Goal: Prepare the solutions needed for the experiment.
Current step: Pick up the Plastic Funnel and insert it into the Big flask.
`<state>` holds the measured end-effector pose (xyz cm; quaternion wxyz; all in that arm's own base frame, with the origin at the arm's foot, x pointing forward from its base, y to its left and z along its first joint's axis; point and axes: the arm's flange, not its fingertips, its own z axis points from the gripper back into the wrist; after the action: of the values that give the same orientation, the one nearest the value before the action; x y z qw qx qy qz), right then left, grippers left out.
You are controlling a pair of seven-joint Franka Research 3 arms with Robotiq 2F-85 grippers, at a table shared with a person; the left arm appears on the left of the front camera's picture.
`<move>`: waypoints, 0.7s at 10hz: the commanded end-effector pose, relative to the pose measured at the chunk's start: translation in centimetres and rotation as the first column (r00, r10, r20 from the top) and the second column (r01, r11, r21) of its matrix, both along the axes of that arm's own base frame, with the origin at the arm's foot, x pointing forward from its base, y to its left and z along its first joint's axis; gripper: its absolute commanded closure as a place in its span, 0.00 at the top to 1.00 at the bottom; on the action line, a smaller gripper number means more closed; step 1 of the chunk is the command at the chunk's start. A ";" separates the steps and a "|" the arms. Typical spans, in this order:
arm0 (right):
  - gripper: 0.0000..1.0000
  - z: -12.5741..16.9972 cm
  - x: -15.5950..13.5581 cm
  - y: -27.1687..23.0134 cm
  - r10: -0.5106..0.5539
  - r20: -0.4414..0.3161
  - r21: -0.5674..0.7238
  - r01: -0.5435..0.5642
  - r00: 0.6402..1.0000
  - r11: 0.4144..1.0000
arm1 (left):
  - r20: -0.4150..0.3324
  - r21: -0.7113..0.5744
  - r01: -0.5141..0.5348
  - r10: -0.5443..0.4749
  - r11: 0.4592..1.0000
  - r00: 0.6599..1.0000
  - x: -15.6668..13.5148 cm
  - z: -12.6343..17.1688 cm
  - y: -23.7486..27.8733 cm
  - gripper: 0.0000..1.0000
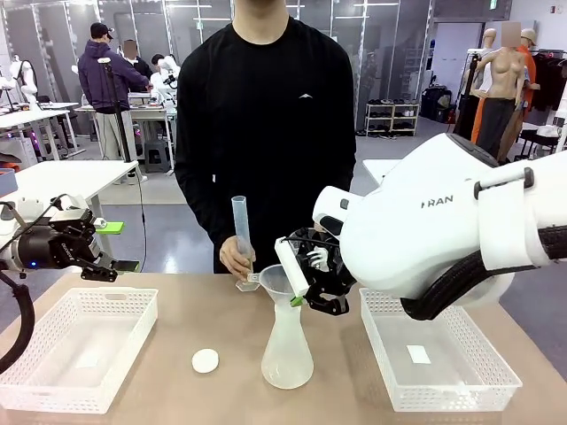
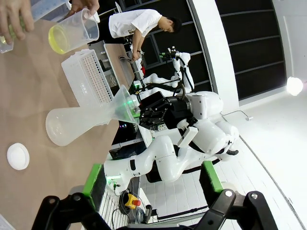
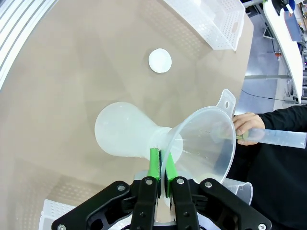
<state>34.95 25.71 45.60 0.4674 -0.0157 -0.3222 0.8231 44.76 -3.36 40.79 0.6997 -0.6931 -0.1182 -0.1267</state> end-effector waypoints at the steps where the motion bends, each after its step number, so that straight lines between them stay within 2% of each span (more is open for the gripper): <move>1: 0.04 -1.0 0.3 -0.4 0.018 0.026 0.012 -0.018 1.000 1.000 | 0.014 -0.007 -0.004 0.004 1.000 1.000 -0.1 0.1 -0.1 1.00; 2: 0.23 -1.0 0.2 -0.6 0.013 0.027 0.014 -0.014 1.000 1.000 | 0.014 -0.007 -0.004 0.004 1.000 1.000 -0.1 0.1 -0.1 1.00; 3: 0.24 -1.0 0.2 -0.8 0.010 0.028 0.015 -0.010 1.000 1.000 | 0.014 -0.007 -0.004 0.004 1.000 1.000 -0.1 0.1 -0.1 1.00; 4: 0.43 -1.0 0.2 -0.8 0.010 0.033 0.016 -0.011 0.999 1.000 | 0.014 -0.007 -0.004 0.004 1.000 1.000 -0.1 0.1 -0.1 1.00; 5: 0.25 -1.0 0.2 -0.8 0.013 0.033 0.014 -0.014 0.999 1.000 | 0.014 -0.007 -0.004 0.004 1.000 1.000 -0.1 0.1 -0.1 1.00; 6: 0.62 -0.9 0.2 -0.7 0.016 0.033 0.014 -0.017 0.999 1.000 | 0.014 -0.007 -0.004 0.004 1.000 1.000 -0.1 0.1 -0.1 1.00; 7: 0.44 -0.9 0.1 -0.7 0.015 0.034 0.015 -0.016 0.999 1.000 | 0.014 -0.007 -0.004 0.004 1.000 1.000 -0.1 0.1 -0.1 1.00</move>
<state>35.04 25.58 45.51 0.4666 -0.0205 -0.3244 0.8226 44.76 -3.36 40.79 0.6997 -0.6931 -0.1182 -0.1267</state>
